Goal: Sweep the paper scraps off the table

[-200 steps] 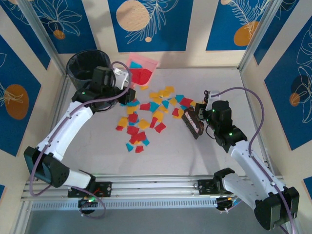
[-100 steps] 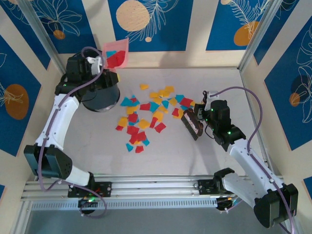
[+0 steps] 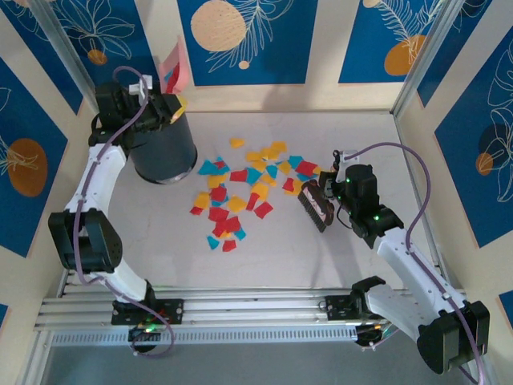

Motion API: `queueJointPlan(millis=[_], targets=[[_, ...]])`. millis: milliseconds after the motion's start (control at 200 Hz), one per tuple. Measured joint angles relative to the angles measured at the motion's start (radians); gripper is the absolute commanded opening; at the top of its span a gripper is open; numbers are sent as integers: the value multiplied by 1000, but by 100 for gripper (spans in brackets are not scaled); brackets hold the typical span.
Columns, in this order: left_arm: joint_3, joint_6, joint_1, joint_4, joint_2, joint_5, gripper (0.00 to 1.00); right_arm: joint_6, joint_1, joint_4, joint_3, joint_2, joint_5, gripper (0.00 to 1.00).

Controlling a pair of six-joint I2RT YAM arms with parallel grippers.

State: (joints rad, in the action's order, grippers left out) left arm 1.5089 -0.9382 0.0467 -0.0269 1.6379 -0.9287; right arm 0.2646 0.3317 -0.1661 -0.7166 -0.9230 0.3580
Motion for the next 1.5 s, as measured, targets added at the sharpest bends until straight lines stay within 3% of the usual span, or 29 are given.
queueJointPlan(millis=[455, 1110, 1500], targets=[[-146, -525, 21, 518, 66, -33, 0, 0, 0, -1, 0, -6, 0, 0], [-352, -902, 21, 848, 35, 85, 0, 0, 0, -1, 0, -17, 0, 0], [-391, -1103, 13, 1067, 26, 138, 0, 7, 0, -1, 1, -17, 0, 0]])
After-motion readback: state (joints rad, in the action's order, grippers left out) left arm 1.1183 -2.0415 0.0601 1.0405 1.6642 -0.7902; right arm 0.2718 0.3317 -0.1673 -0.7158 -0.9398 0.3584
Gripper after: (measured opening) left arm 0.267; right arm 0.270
